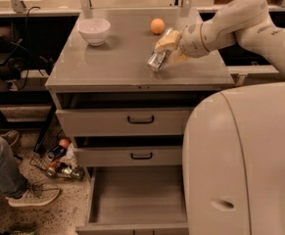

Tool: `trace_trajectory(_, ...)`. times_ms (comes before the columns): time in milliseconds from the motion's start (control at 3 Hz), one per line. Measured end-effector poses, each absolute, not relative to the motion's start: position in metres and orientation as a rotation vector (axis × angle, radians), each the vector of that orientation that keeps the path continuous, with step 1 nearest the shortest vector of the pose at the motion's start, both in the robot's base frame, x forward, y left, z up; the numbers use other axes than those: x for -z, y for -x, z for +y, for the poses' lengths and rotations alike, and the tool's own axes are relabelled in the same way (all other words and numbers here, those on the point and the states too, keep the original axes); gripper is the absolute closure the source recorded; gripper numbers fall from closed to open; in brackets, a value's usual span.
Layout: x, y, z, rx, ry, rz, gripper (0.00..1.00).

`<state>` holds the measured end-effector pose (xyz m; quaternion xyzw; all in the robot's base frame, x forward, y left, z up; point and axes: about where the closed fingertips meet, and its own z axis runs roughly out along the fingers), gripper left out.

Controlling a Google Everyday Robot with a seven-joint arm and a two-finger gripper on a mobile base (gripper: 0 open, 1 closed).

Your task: Pick redbull can from bottom drawer and place on counter

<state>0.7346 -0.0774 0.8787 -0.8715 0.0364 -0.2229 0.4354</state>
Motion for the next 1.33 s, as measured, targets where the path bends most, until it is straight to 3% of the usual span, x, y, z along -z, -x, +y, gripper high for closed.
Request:
trace_trajectory(333, -0.8781, -0.7336, -0.0743, 0.538, 2.166, 0.084, 0.05)
trace_trajectory(667, -0.878, -0.7333, -0.0732, 0.531, 2.164, 0.082, 0.0)
trace_trajectory(1333, -0.8823, -0.7362, -0.0811, 0.525, 2.113, 0.141, 0.0)
